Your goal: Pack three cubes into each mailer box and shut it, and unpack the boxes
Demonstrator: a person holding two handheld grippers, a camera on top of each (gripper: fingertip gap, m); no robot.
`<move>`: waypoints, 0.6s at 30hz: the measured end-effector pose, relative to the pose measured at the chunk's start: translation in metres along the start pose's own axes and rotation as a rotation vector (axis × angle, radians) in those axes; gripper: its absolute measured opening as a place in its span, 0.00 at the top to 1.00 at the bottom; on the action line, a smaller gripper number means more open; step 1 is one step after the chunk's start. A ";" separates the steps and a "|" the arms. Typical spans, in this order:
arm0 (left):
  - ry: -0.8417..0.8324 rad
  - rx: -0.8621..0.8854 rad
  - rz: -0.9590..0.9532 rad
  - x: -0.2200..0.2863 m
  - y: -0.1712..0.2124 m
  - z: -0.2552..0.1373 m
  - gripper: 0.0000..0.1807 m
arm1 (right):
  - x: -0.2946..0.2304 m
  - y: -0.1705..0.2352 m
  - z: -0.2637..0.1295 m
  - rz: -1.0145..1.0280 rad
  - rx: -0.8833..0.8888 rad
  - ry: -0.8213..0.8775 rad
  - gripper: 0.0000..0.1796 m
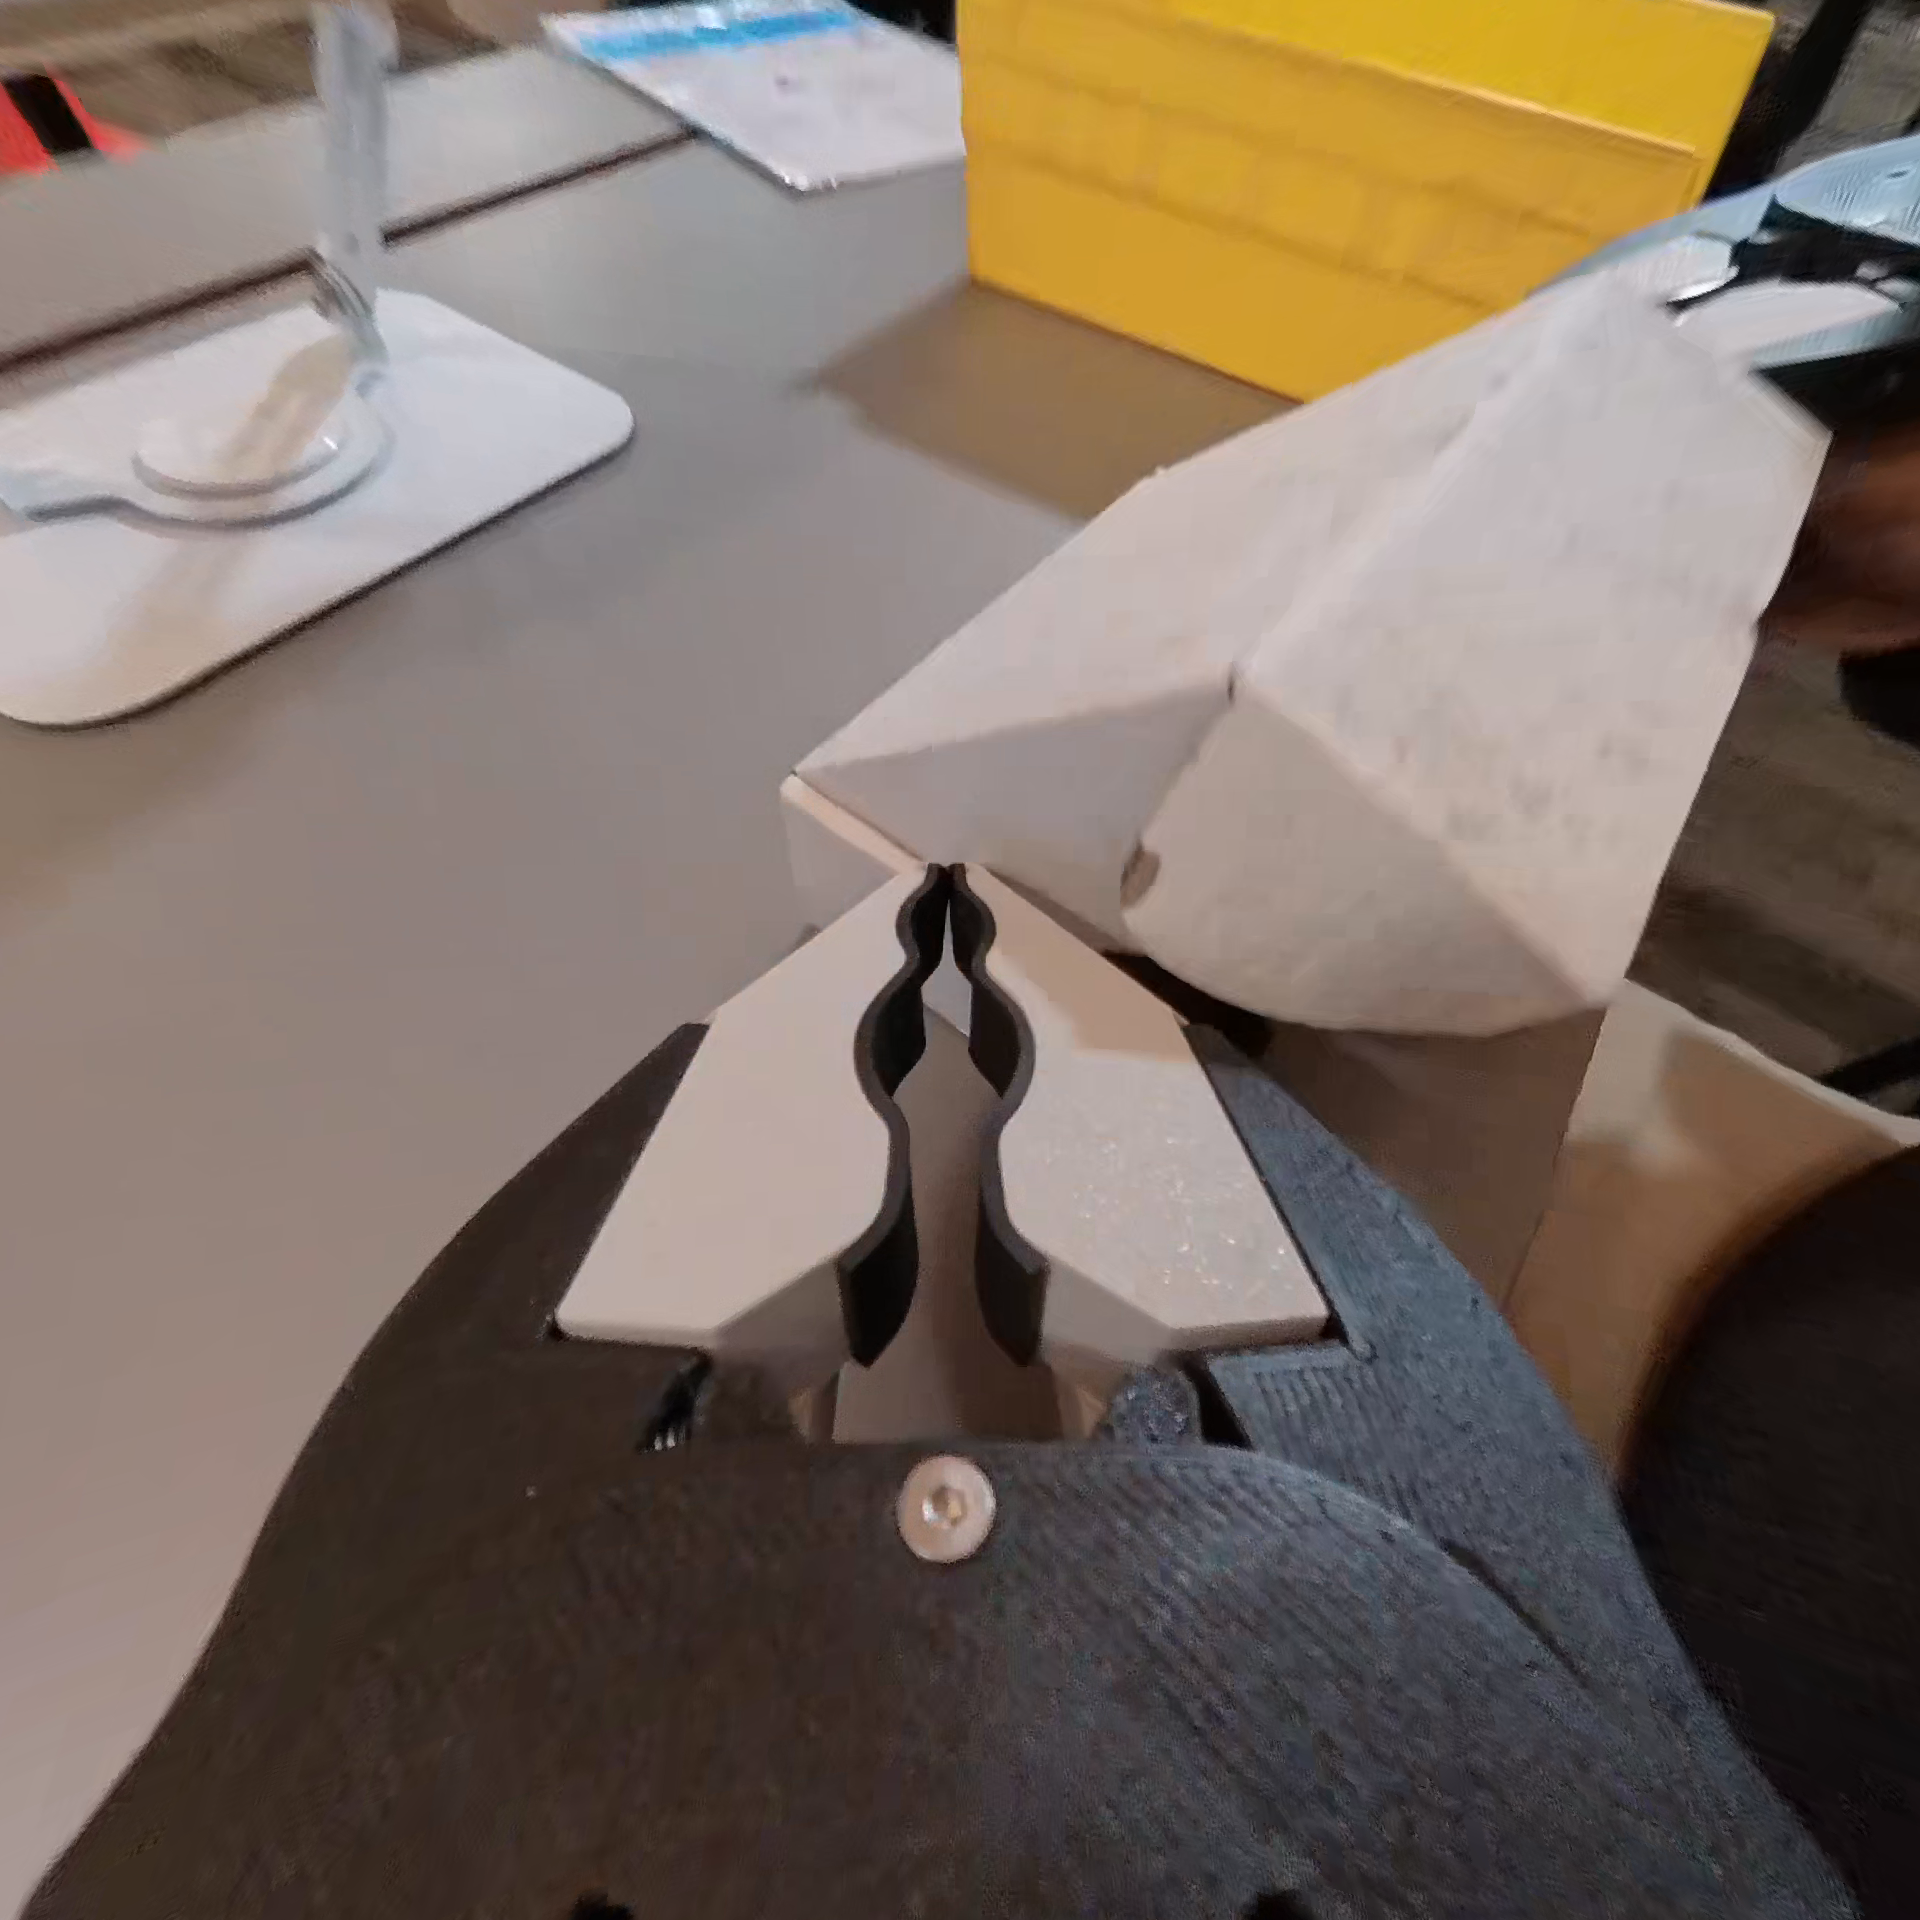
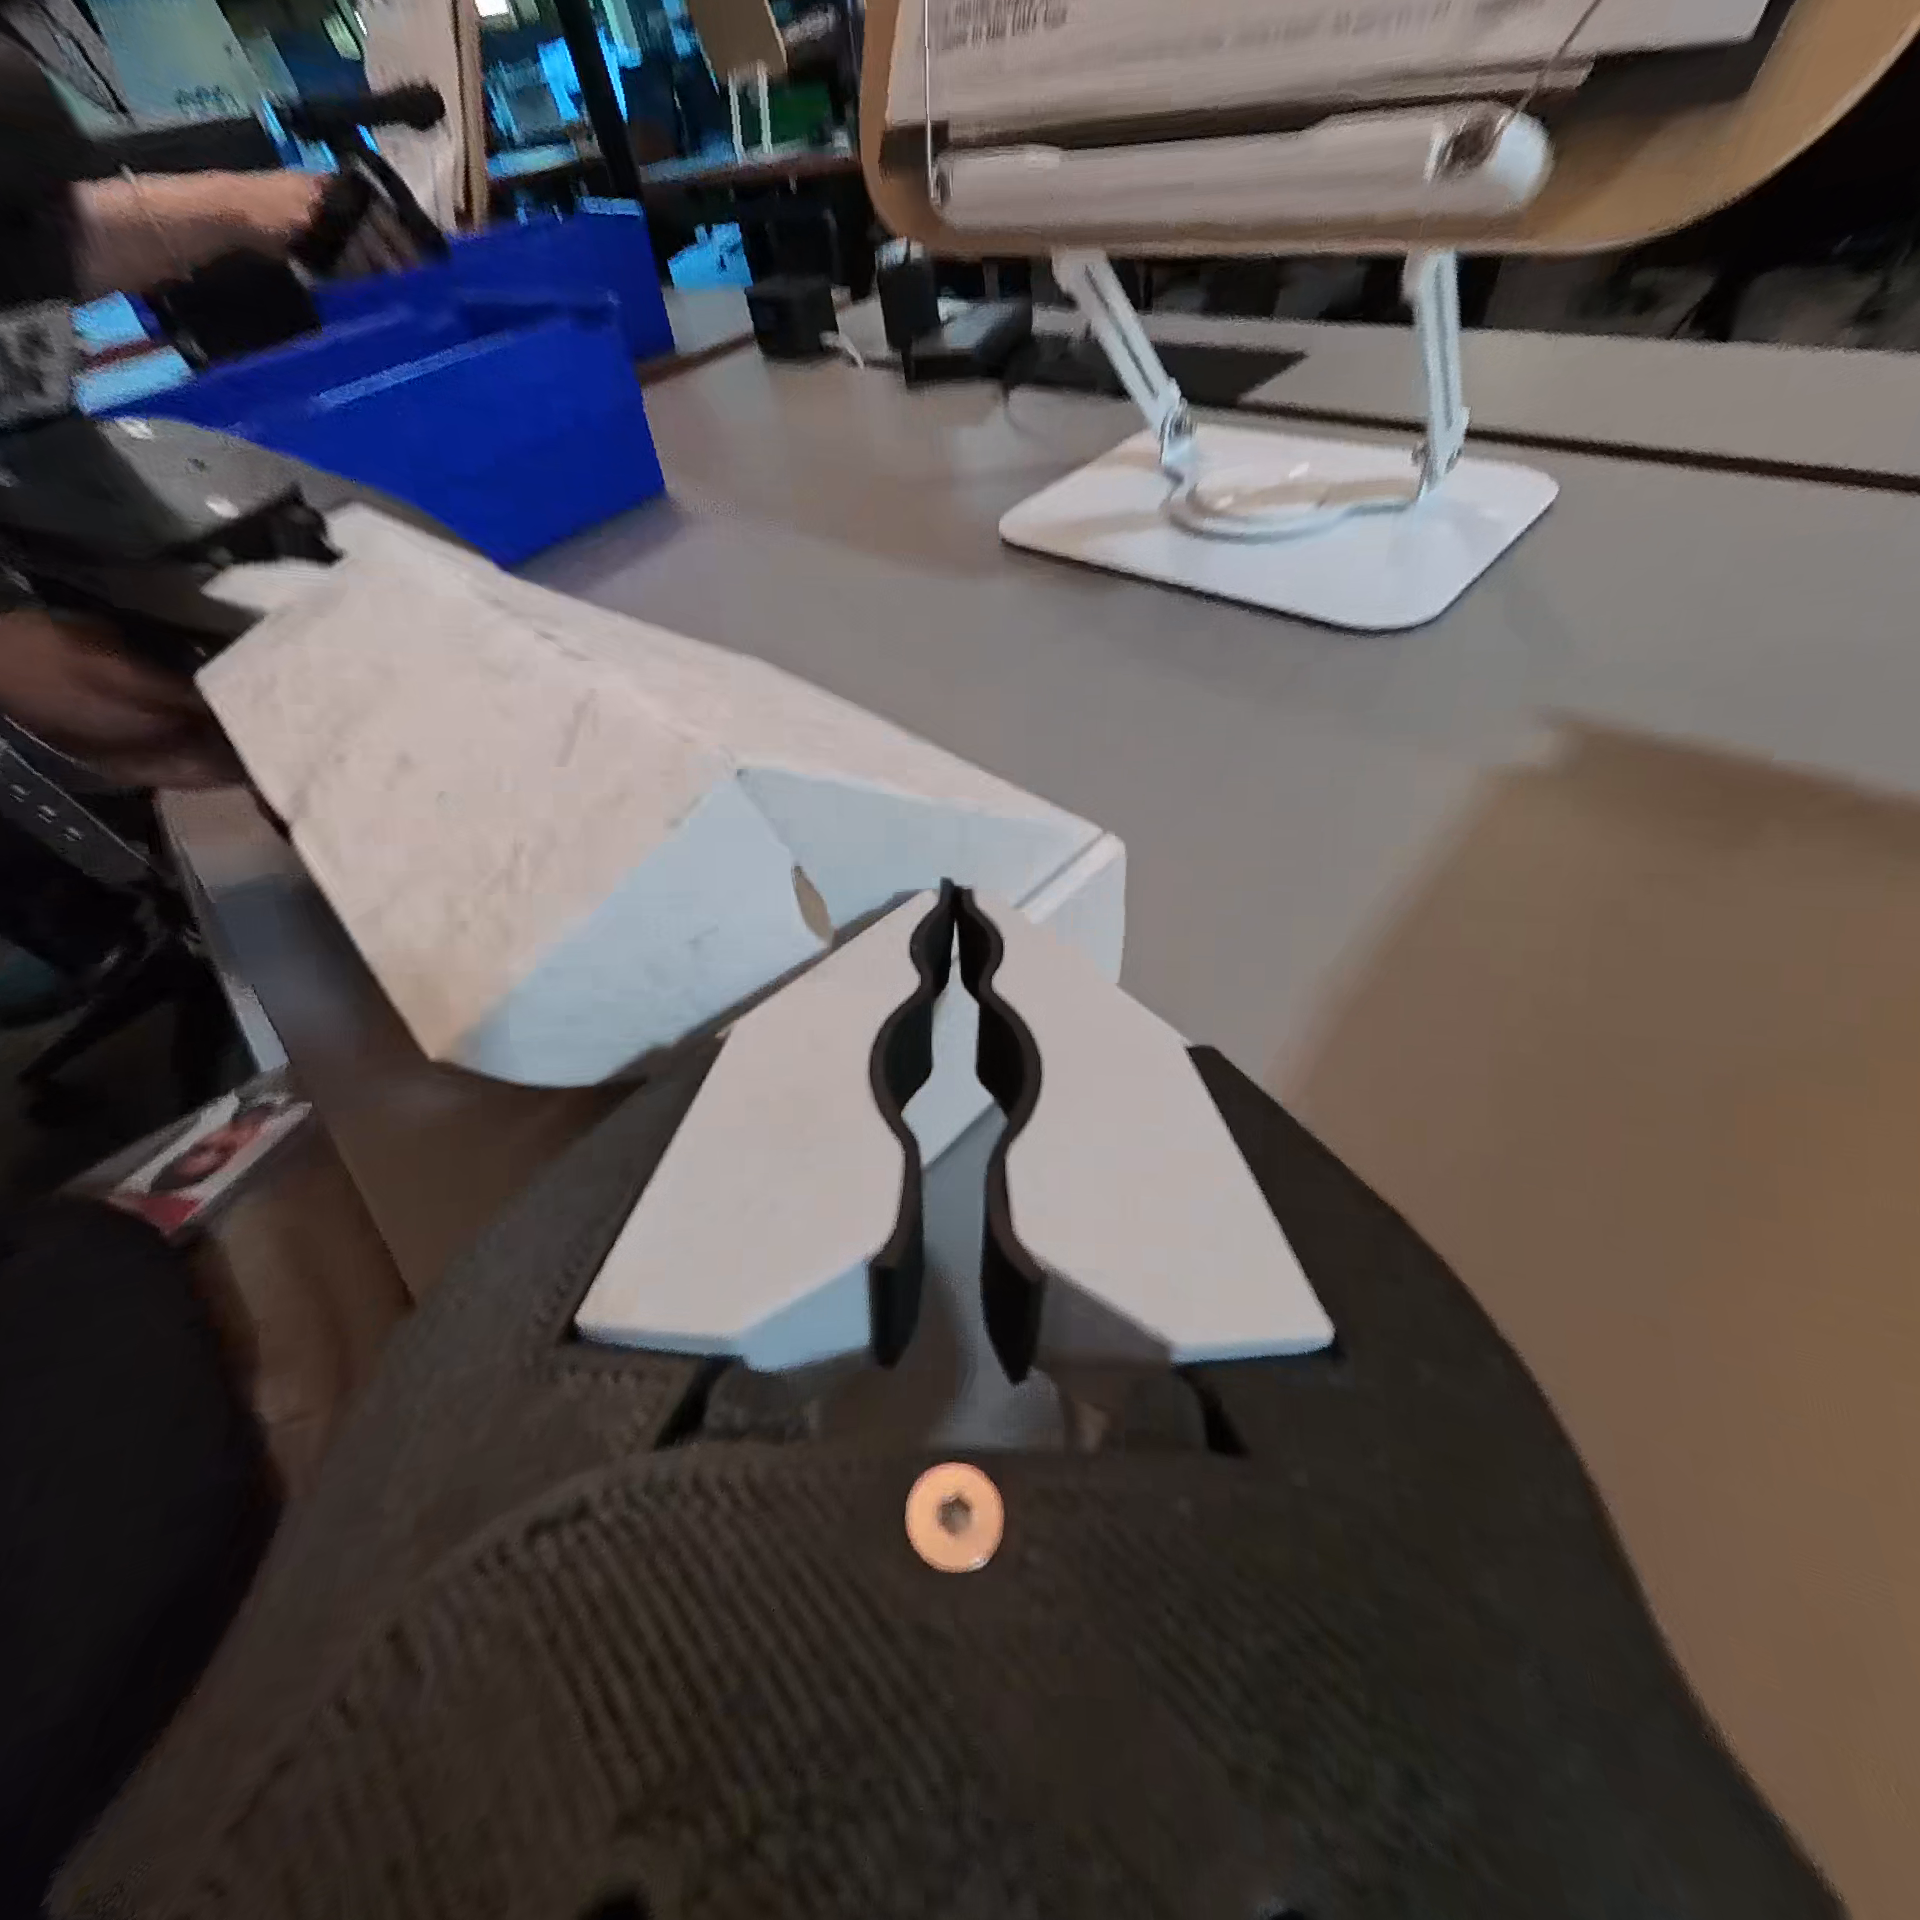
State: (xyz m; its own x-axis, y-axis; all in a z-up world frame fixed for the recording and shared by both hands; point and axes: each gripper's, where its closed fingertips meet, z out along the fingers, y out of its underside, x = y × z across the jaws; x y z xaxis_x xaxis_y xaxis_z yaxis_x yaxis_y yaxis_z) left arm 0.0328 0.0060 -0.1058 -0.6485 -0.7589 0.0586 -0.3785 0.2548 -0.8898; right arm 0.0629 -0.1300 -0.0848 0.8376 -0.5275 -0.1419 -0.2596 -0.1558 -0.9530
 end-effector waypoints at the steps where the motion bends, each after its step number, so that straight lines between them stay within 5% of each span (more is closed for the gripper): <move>1: -0.008 0.011 0.031 0.002 0.000 -0.002 1.00 | -0.001 0.005 -0.001 -0.012 -0.025 0.007 1.00; 11: -0.065 0.039 -0.051 0.002 0.001 -0.027 0.87 | -0.002 0.011 -0.016 0.001 -0.055 0.037 0.96; 18: -0.116 0.087 0.114 0.030 0.004 -0.043 0.82 | -0.006 0.009 -0.039 -0.177 -0.058 0.068 0.86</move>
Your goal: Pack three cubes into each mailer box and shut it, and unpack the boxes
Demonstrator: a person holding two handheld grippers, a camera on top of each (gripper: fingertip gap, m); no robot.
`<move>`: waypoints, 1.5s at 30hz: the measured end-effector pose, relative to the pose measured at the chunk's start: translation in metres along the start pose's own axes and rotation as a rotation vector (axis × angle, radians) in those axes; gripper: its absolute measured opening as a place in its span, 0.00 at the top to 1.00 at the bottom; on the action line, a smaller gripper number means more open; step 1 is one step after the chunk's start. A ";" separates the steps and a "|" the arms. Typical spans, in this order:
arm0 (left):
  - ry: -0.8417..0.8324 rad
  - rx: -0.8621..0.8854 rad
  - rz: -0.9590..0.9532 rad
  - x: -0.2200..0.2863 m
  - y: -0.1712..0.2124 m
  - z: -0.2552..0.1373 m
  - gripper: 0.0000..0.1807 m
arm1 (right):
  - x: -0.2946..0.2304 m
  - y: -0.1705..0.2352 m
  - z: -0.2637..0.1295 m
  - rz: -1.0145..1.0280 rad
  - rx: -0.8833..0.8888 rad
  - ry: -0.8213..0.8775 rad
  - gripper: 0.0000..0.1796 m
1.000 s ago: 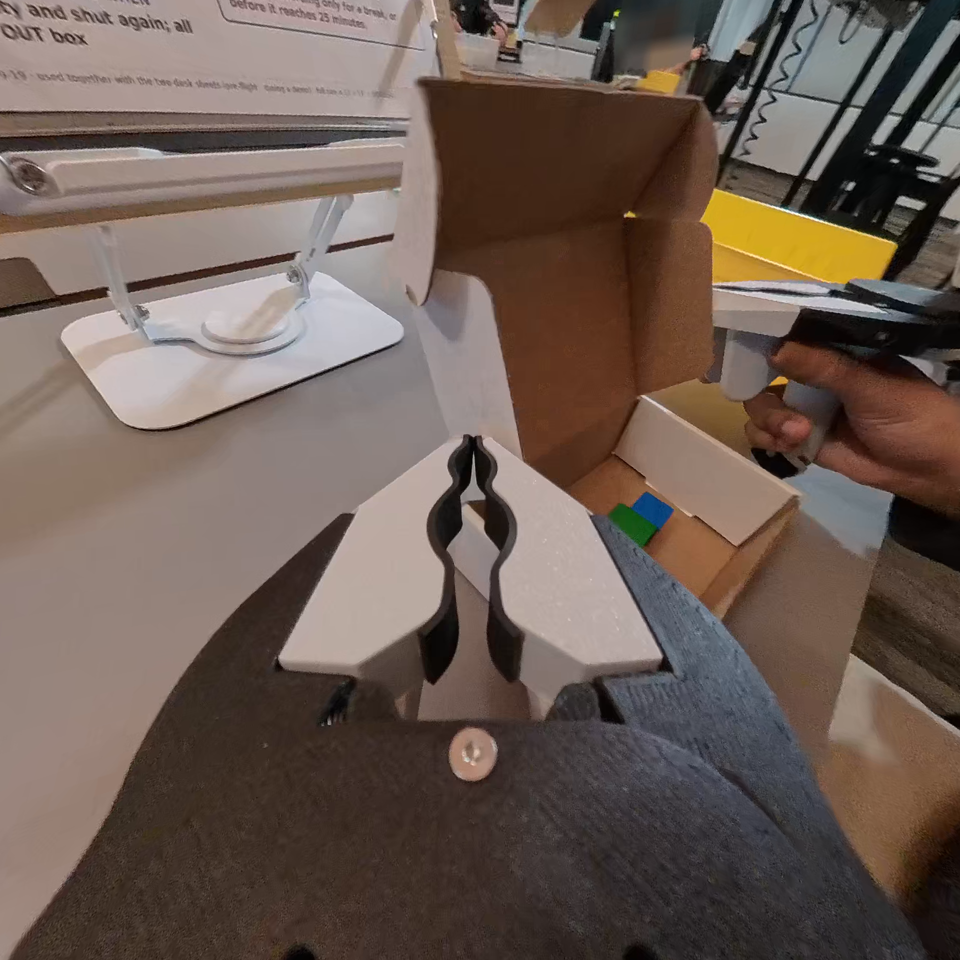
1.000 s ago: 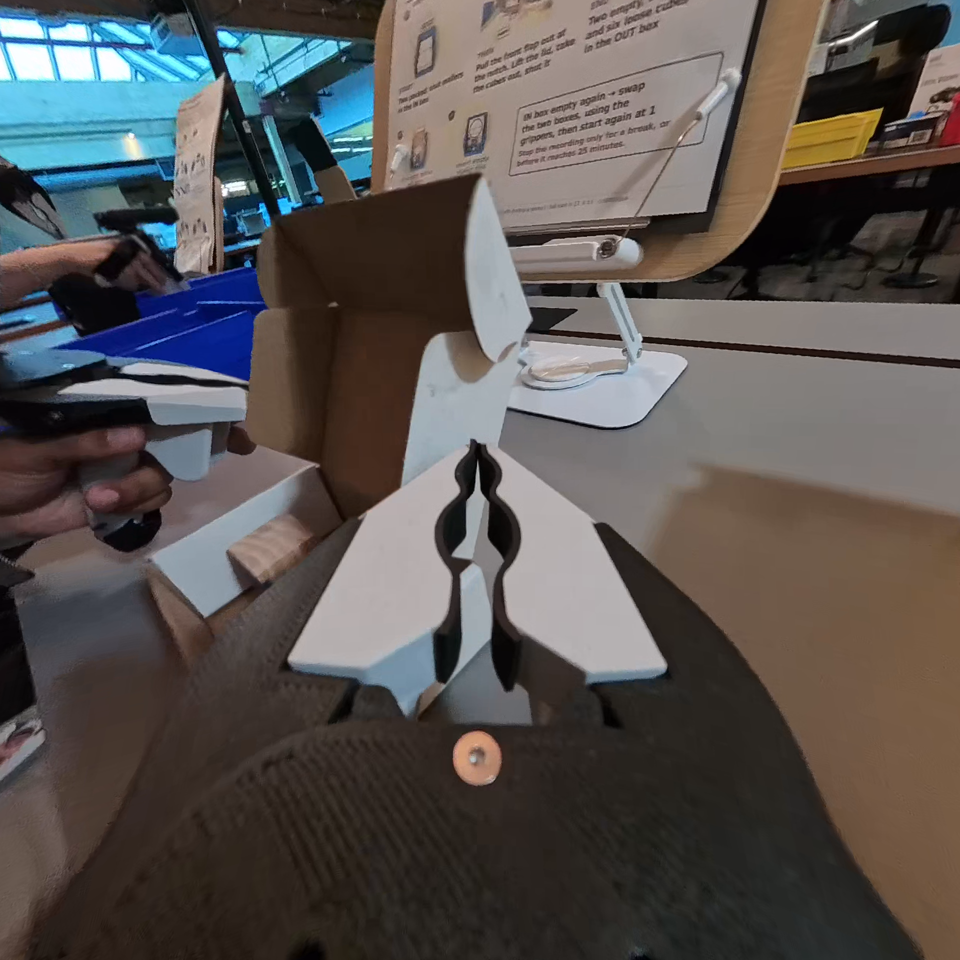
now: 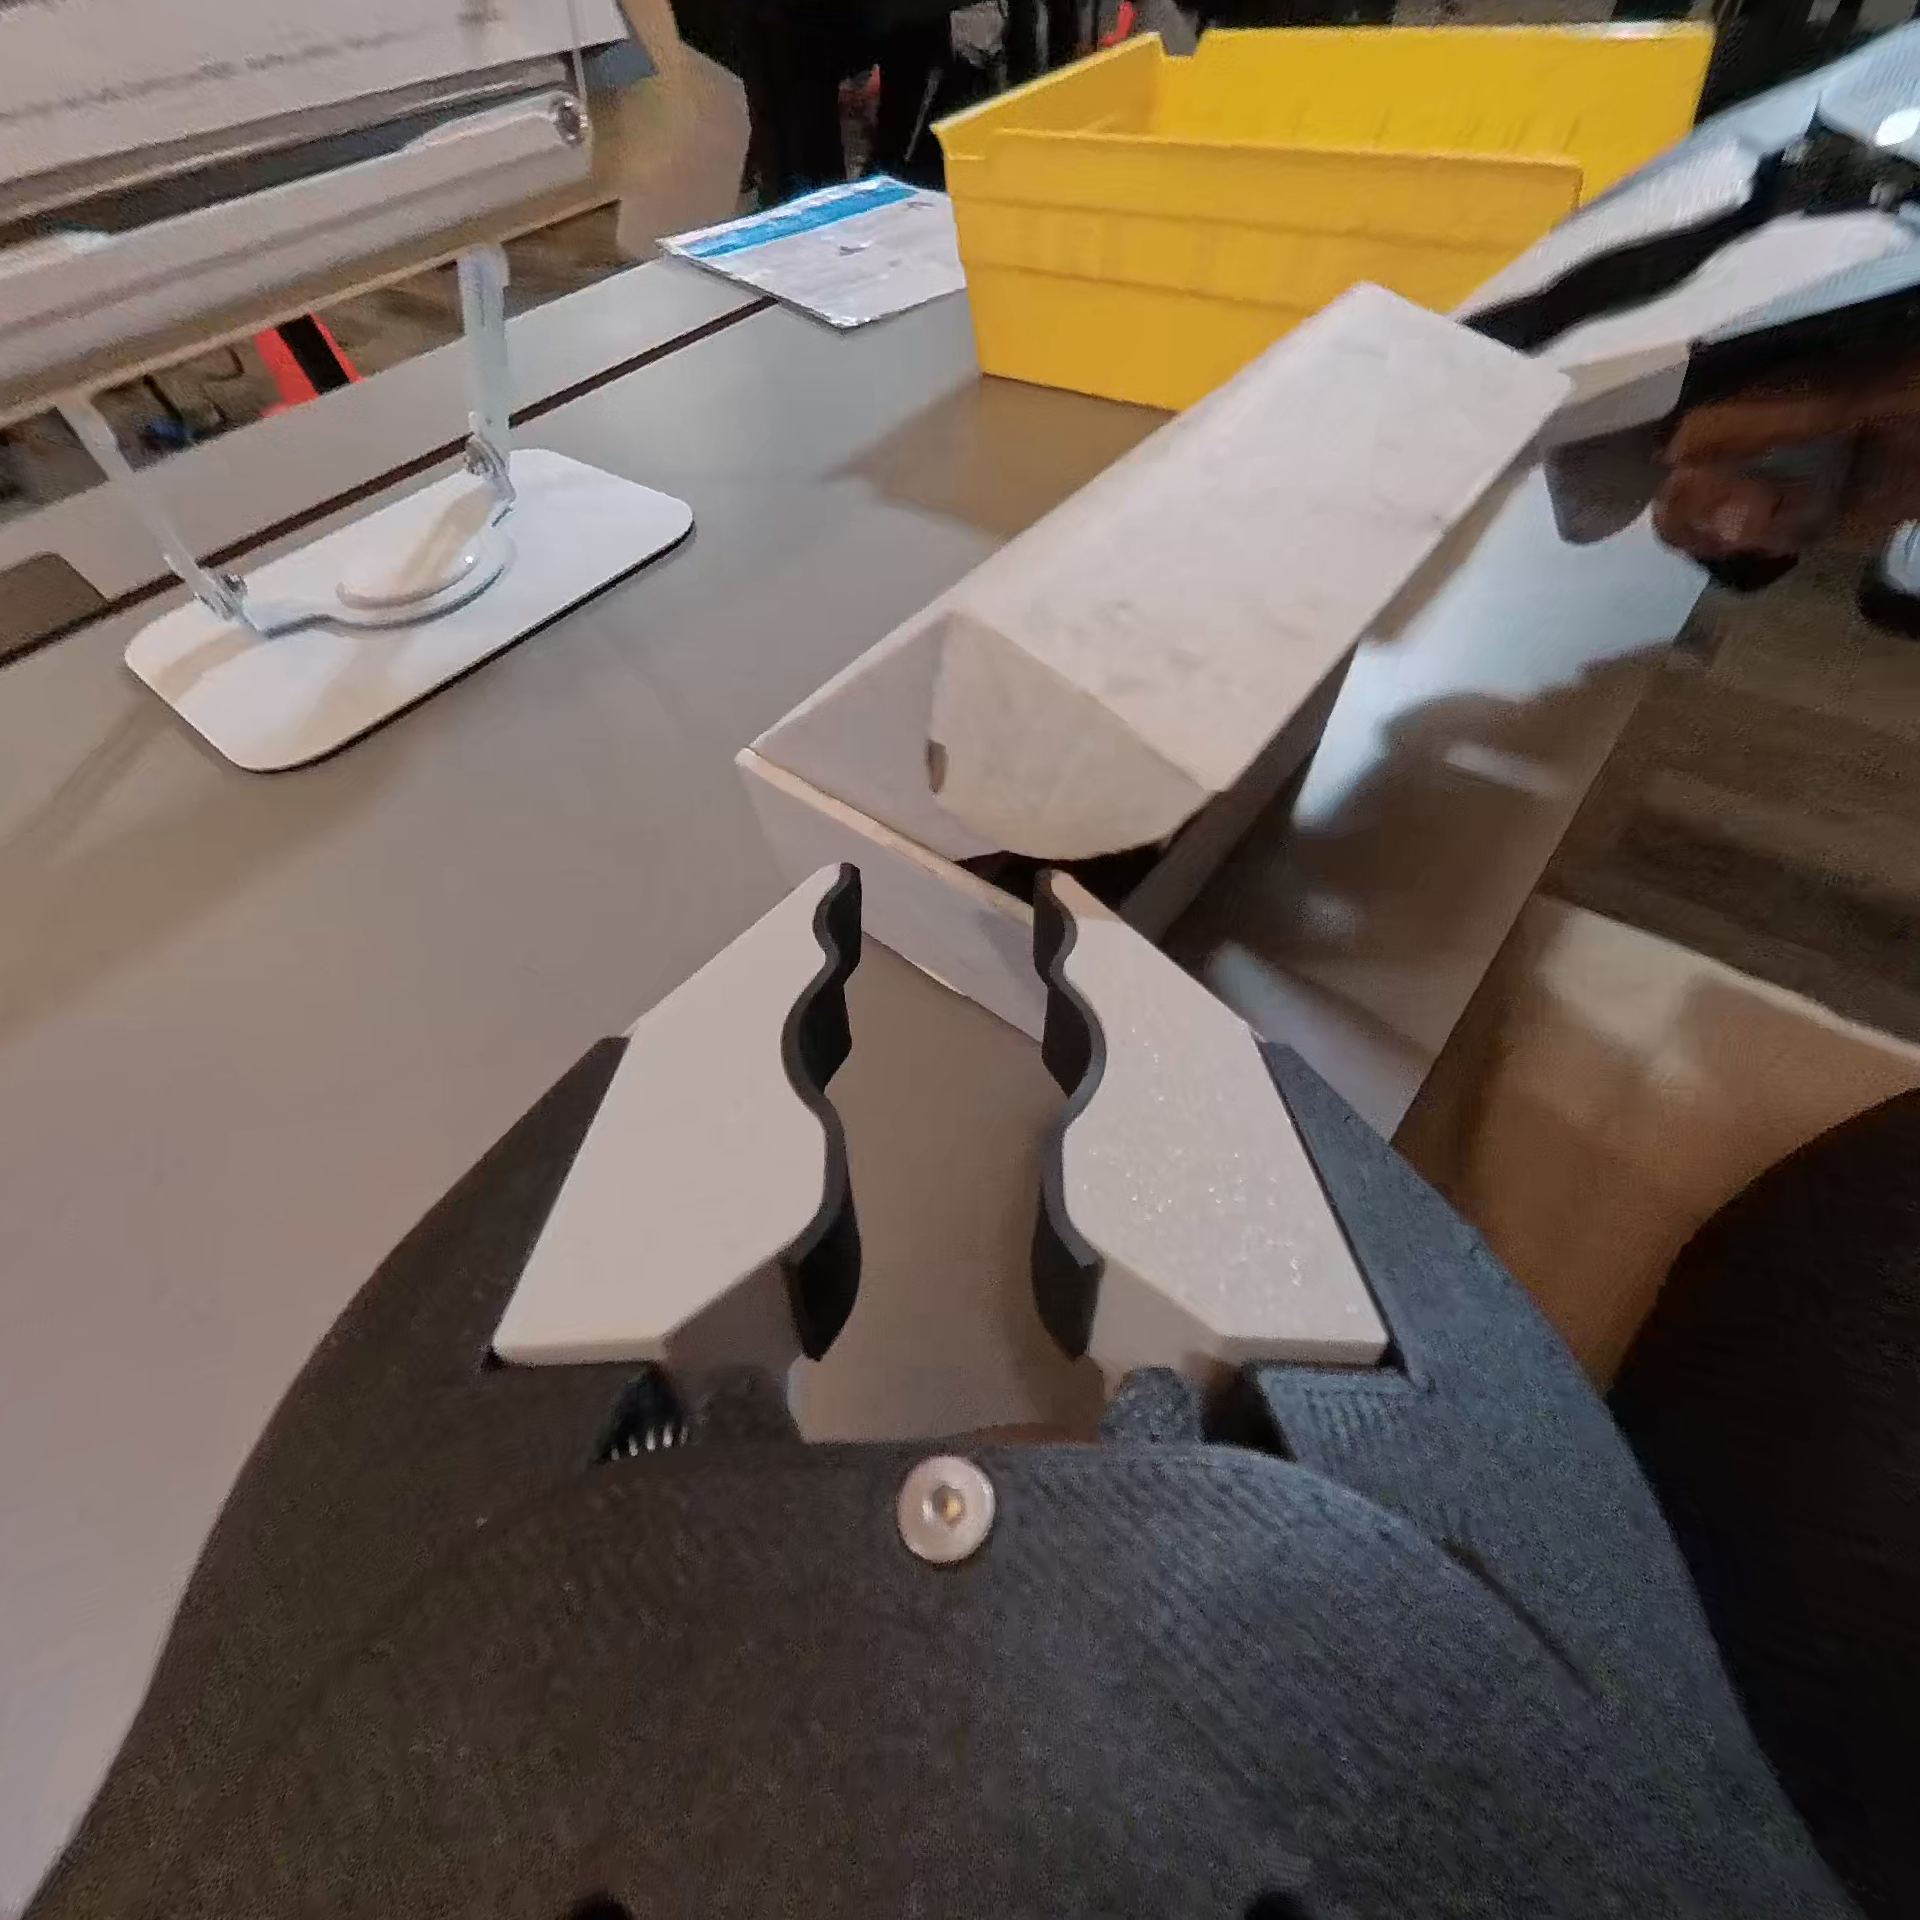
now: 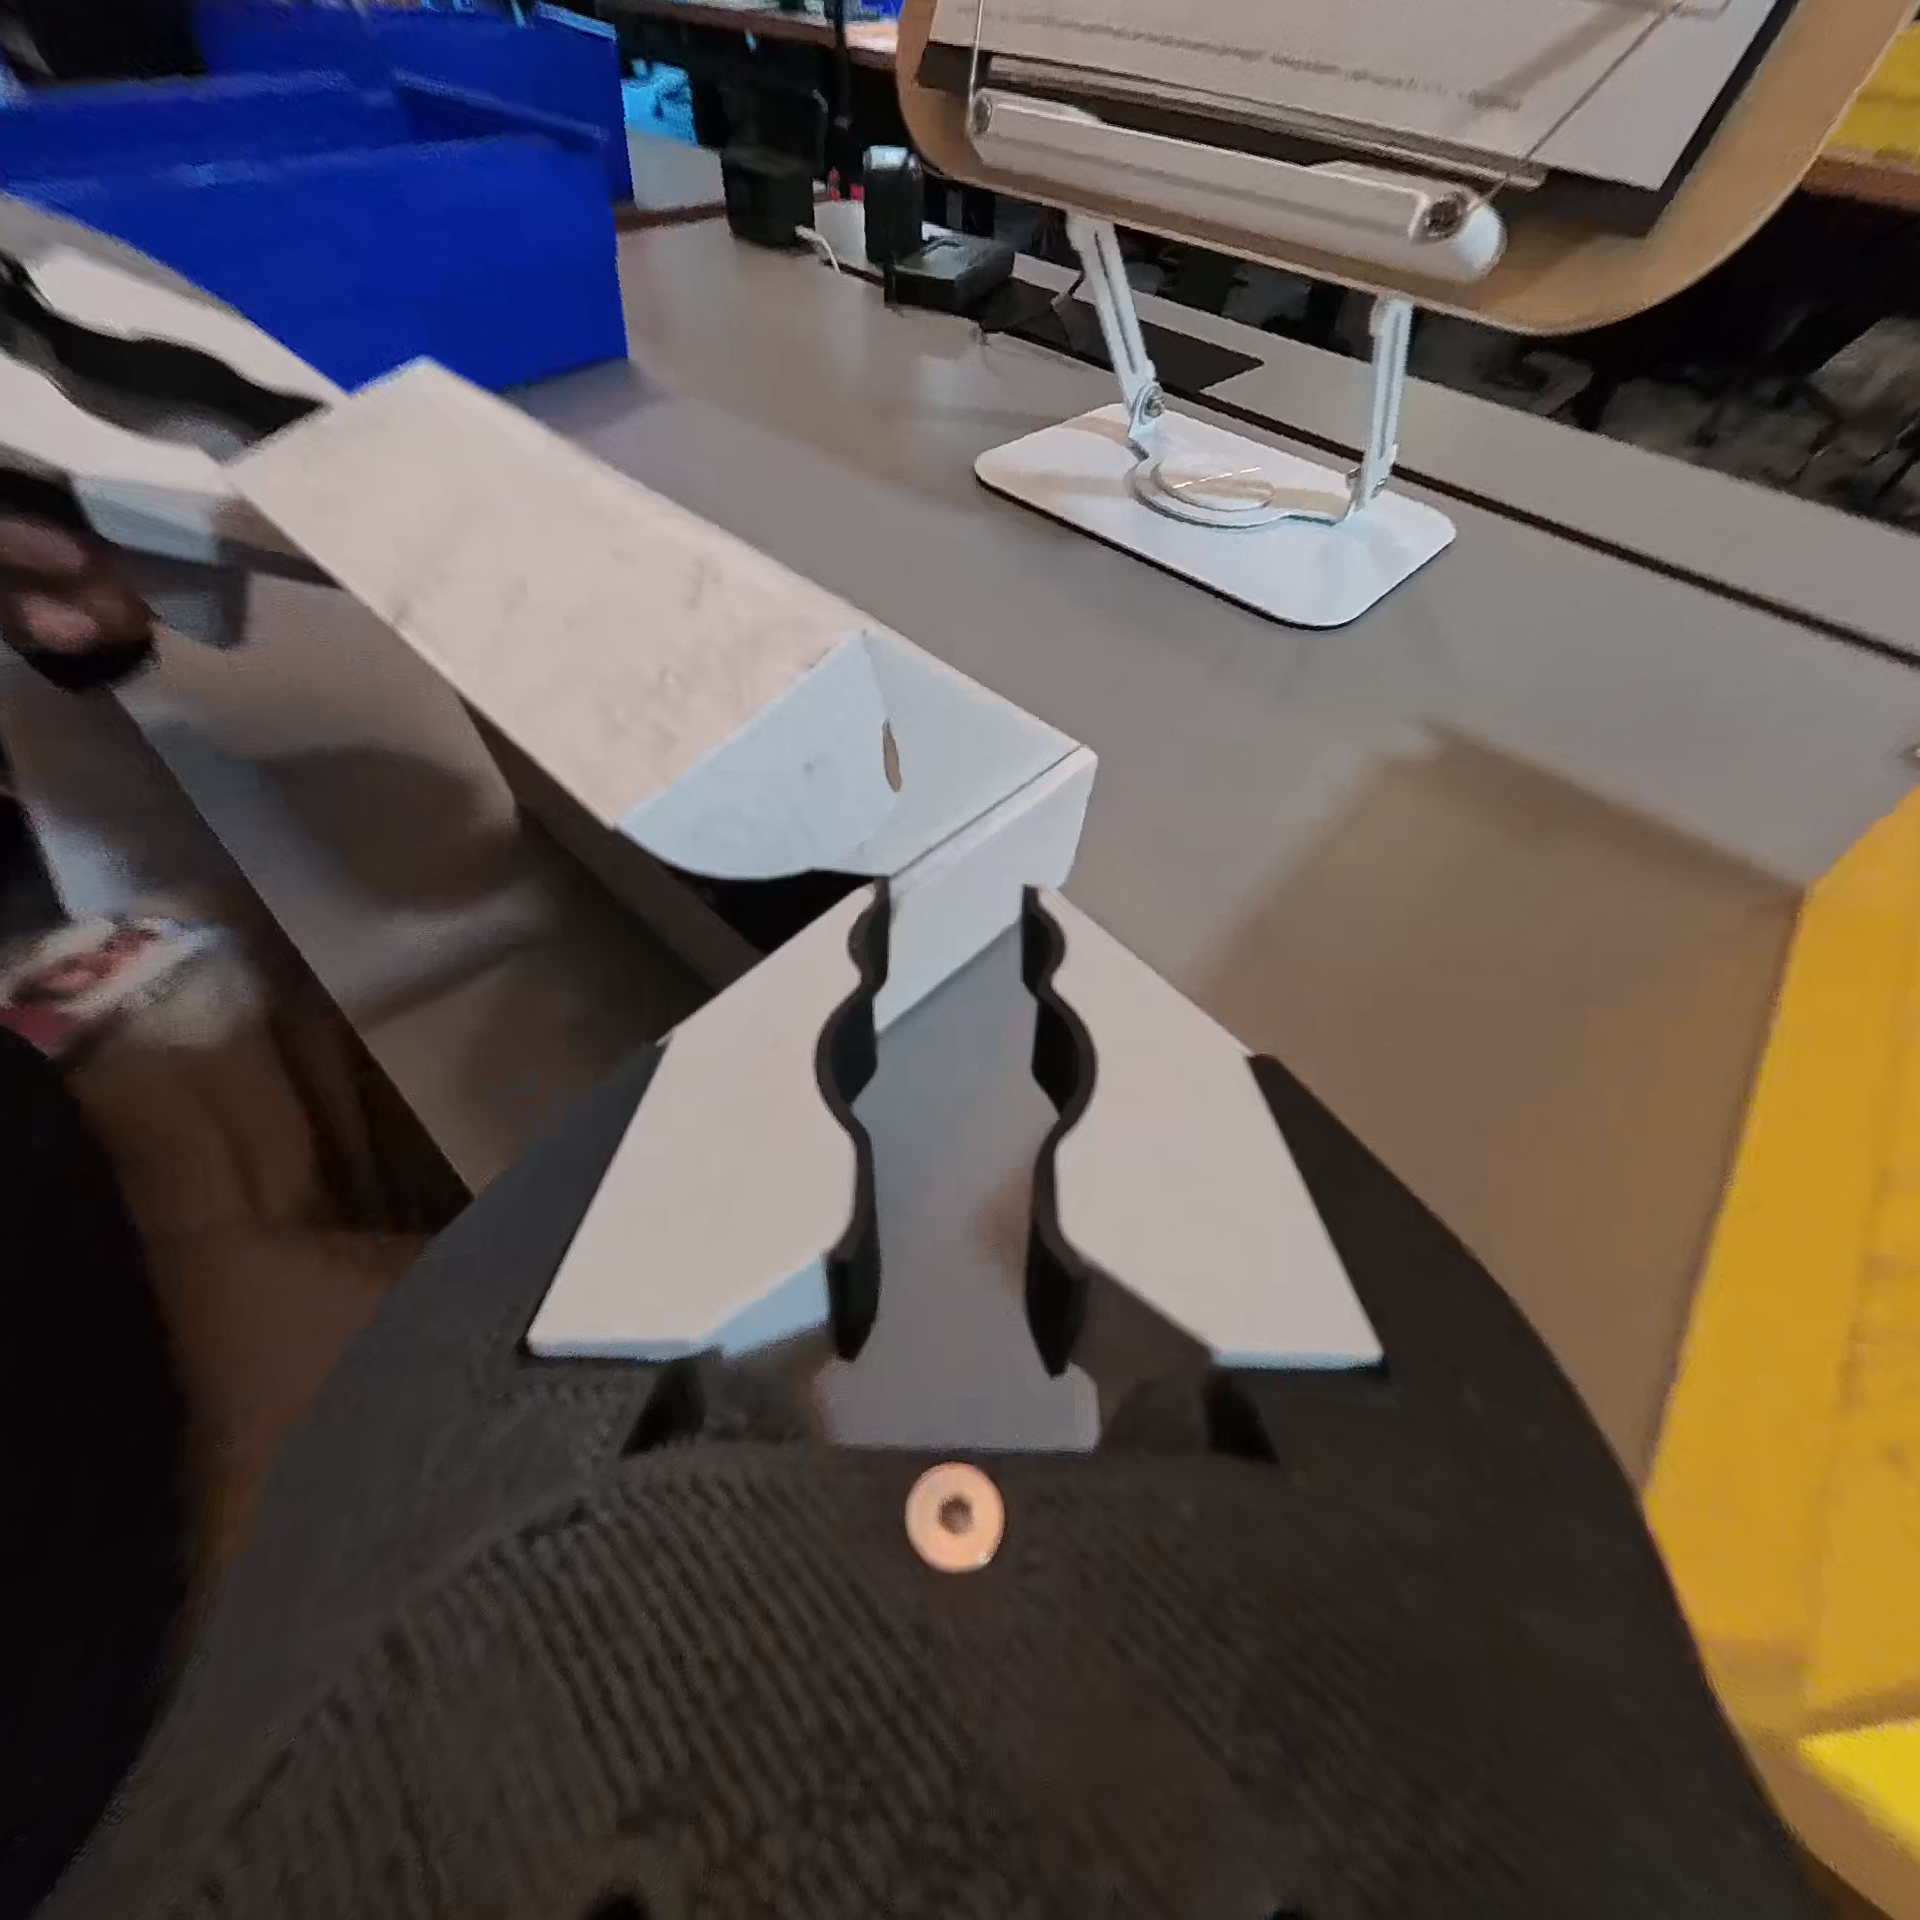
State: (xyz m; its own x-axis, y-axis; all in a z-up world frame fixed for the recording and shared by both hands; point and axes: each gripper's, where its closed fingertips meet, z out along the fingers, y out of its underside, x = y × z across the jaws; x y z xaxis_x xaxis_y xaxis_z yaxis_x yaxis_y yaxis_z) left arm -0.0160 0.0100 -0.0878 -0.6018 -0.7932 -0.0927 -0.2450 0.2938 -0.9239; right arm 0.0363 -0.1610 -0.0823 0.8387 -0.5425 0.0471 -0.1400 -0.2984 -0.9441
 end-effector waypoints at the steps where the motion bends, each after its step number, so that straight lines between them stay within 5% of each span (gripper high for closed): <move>1: -0.005 -0.007 0.036 0.004 0.001 0.000 0.82 | 0.000 0.001 -0.002 -0.044 -0.009 0.014 0.83; 6: -0.062 -0.003 0.154 0.011 -0.004 0.000 0.82 | -0.020 -0.006 -0.004 -0.235 0.015 -0.010 0.76; 12: -0.067 0.035 0.184 0.025 -0.010 -0.003 0.89 | -0.034 -0.019 -0.005 -0.407 0.060 0.030 0.90; 22: -0.105 0.042 0.204 0.021 -0.011 -0.004 0.99 | -0.034 -0.023 -0.009 -0.242 0.035 -0.024 0.93; 27: -0.149 0.061 0.204 0.015 -0.014 -0.004 0.76 | -0.030 -0.024 -0.011 -0.193 0.024 -0.027 0.95; 31: -0.151 0.079 0.217 0.019 -0.017 -0.003 0.70 | -0.027 -0.023 -0.012 -0.180 0.011 -0.009 0.96; 39: -0.101 0.081 0.342 0.043 -0.019 0.000 0.86 | -0.025 -0.021 -0.012 -0.153 -0.010 0.005 0.97; 45: -0.059 0.061 0.389 0.053 -0.013 0.001 0.85 | -0.020 -0.012 -0.011 -0.154 -0.055 0.024 0.98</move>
State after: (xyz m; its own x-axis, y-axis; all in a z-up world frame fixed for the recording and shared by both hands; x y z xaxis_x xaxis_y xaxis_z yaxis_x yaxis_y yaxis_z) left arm -0.0436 -0.0363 -0.0810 -0.5959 -0.6587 -0.4594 0.0393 0.5474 -0.8359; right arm 0.0154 -0.1552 -0.0681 0.8400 -0.5051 0.1979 -0.0401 -0.4216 -0.9059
